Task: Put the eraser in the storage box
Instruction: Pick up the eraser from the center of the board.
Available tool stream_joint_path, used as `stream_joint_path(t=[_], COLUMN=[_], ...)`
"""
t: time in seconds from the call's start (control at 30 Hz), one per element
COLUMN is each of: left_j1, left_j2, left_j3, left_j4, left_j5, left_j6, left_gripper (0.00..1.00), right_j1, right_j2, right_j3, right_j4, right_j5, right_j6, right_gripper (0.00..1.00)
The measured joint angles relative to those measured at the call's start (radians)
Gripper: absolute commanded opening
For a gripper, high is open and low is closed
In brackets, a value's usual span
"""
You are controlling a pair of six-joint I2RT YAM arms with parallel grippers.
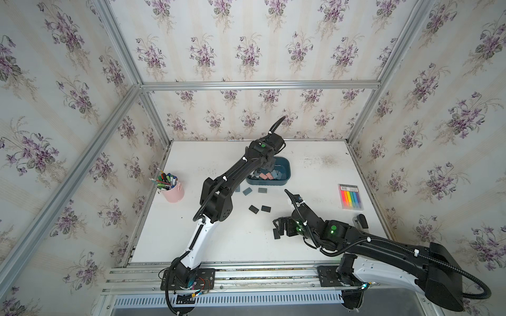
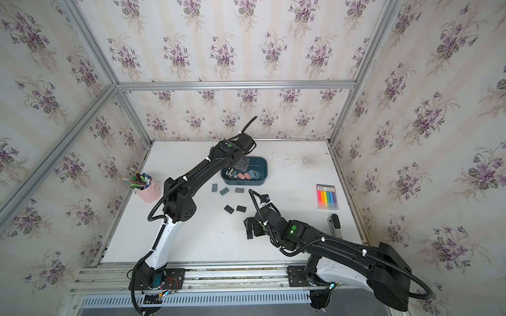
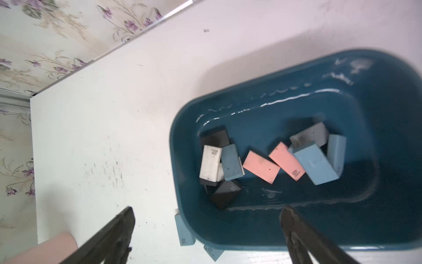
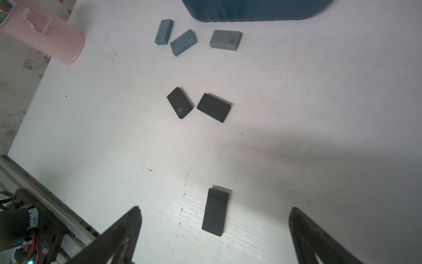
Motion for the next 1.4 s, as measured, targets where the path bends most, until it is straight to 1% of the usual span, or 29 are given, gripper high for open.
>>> stream_joint_path(t=[0.17,0.5,0.57,0.7,0.87,0.9,0.97,1.0,1.13,1.4], left_j1=[0.027,0.039,0.036,0.037,0.039,0.039,0.039,0.039,0.04,0.045], left_j2=[-0.129,-0.372,-0.407,-0.464,-0.524,-0.54,-0.573,-0.587,-0.628,-0.641], left_j3=[-0.045,-0.251,-0.279,-0.338,-0.422,-0.447,-0.494,-0.514,-0.565,-0.584], left_j4=[-0.001,-0.024,-0.037,-0.061,-0.074,-0.071,-0.065,-0.059,-0.045,-0.039], left_j5=[0.012,0.016,0.027,0.055,0.047,0.045,0.041,0.04,0.031,0.018], left_j6=[-0.054,-0.169,-0.188,-0.224,-0.252,-0.254,-0.257,-0.257,-0.262,-0.264], left_gripper=[0.99,1.0,0.99,0.99,1.0,0.99,0.99,0.99,0.99,0.99], right_j1=[0.037,0.135,0.152,0.17,0.176,0.176,0.176,0.176,0.176,0.175], right_j2=[0.091,0.236,0.265,0.325,0.377,0.388,0.411,0.425,0.467,0.496], right_j3=[0.01,0.038,0.038,0.041,0.08,0.088,0.103,0.111,0.132,0.156], right_j4=[-0.013,-0.033,-0.037,-0.034,-0.032,-0.032,-0.033,-0.033,-0.02,-0.021], right_j5=[0.014,0.051,0.052,0.05,0.058,0.063,0.071,0.076,0.103,0.129], right_j6=[0.023,0.09,0.105,0.127,0.133,0.133,0.133,0.132,0.132,0.145], right_gripper=[0.98,0.91,0.89,0.81,0.79,0.77,0.69,0.66,0.63,0.48])
